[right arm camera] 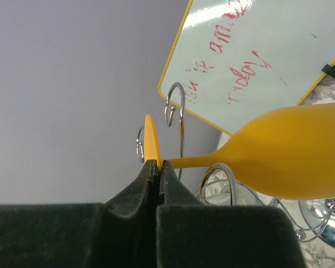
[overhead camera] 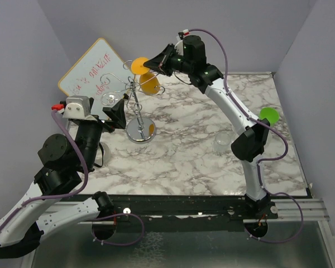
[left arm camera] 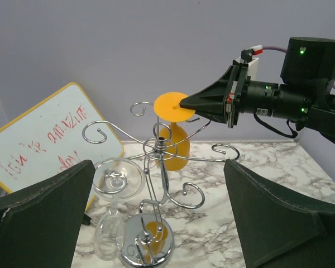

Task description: Place the wine glass upside down on the wine glass rack

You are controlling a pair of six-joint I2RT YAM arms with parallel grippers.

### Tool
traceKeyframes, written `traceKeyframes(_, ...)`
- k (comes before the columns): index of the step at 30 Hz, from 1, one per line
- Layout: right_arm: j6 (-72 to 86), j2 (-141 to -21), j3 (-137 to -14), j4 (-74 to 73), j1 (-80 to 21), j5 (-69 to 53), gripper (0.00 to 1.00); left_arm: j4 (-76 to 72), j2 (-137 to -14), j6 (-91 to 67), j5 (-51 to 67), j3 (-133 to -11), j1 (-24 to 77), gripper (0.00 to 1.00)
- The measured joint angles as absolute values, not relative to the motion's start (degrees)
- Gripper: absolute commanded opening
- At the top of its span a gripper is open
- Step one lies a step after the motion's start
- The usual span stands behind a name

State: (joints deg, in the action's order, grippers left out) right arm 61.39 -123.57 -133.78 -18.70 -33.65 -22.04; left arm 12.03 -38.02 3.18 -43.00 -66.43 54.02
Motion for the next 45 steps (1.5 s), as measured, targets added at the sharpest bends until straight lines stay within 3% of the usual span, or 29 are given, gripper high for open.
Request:
traceKeyframes(20, 60.5, -116.7, -123.5, -19.4, -34.8, -22.6, 0.01, 10.5, -37.9, 3.8, -43.0, -64.6, 54.0, 0.99)
traceKeyframes(45, 56.7, -110.5, -117.1, -18.8, -34.9, -7.7, 0.01, 10.0, -37.9, 4.0, -43.0, -64.1, 54.0, 0.99)
